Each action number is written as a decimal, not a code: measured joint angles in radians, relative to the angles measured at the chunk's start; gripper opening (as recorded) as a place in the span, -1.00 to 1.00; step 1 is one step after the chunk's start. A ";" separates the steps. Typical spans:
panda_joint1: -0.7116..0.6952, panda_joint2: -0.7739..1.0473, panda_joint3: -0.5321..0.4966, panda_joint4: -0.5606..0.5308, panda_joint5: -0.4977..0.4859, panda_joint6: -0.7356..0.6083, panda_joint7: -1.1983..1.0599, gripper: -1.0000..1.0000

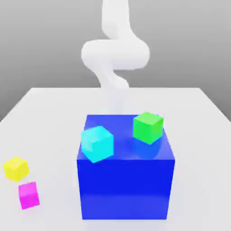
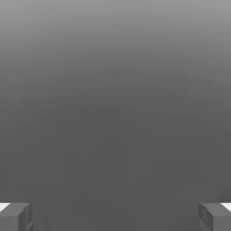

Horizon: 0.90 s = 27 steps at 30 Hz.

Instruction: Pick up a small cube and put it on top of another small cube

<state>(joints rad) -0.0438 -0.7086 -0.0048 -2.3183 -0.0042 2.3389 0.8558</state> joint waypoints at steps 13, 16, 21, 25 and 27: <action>-0.193 0.477 -0.068 -0.096 -0.019 0.203 0.290 0.00; -0.224 0.586 -0.097 -0.118 -0.012 0.250 0.347 0.00; -0.303 0.768 -0.131 -0.154 0.026 0.326 0.425 0.00; -0.340 0.915 -0.147 -0.181 0.084 0.388 0.465 0.00; -0.359 0.988 -0.136 -0.175 0.112 0.436 0.457 0.00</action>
<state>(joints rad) -0.4023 0.2797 -0.1405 -2.4937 0.1082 2.7752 1.3132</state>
